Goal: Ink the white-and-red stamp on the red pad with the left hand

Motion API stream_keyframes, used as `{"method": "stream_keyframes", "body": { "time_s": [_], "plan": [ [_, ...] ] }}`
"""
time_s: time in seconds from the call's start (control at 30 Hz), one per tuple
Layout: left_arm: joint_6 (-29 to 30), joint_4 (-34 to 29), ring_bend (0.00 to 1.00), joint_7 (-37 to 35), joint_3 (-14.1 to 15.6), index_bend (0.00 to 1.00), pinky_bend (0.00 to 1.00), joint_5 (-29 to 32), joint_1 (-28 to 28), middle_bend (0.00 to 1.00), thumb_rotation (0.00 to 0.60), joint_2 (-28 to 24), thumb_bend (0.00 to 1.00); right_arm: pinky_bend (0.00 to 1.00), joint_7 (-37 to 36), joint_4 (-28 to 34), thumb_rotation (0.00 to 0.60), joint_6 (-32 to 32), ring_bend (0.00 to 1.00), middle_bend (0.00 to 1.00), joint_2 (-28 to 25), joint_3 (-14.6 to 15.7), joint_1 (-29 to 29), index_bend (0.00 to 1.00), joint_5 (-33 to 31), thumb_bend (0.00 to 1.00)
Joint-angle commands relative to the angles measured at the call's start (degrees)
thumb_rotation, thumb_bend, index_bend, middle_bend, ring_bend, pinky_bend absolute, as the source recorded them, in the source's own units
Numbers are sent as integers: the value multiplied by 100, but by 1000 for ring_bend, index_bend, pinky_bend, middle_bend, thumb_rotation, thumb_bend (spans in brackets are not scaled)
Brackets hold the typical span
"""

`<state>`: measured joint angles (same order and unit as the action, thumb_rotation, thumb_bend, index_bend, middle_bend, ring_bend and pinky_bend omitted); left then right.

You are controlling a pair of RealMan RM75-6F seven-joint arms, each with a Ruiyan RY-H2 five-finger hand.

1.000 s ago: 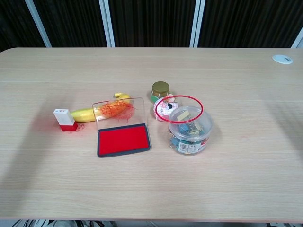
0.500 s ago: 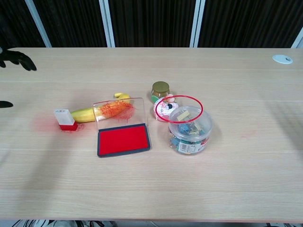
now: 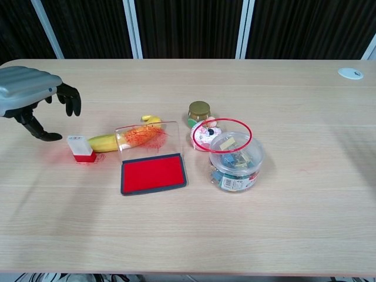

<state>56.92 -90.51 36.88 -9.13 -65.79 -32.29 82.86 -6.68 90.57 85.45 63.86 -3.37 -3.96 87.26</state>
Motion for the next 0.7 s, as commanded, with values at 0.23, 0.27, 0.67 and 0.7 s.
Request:
{"method": "stream_keyframes", "body": {
  "time_s": [0.23,0.27,0.67,0.7],
  "plan": [
    [-160,222,269,371,97,413,327,274,-262,400,600,351,224,162,-87,4,600,-13,0,0,-19,-5,-1,0,-13,97],
    [-155,236,268,409,117,416,327,299,-275,403,600,379,224,162,-97,4,600,-14,0,0,-21,-6,-2,0,-12,97],
    [-51,332,278,541,265,445,330,473,-354,436,600,527,240,162,-165,16,600,-42,0,0,-34,0,-9,0,-15,106],
    [-51,348,278,537,273,448,330,481,-361,438,600,538,247,162,-166,19,600,-43,0,0,-34,1,-8,0,-16,107]
  ]
}}
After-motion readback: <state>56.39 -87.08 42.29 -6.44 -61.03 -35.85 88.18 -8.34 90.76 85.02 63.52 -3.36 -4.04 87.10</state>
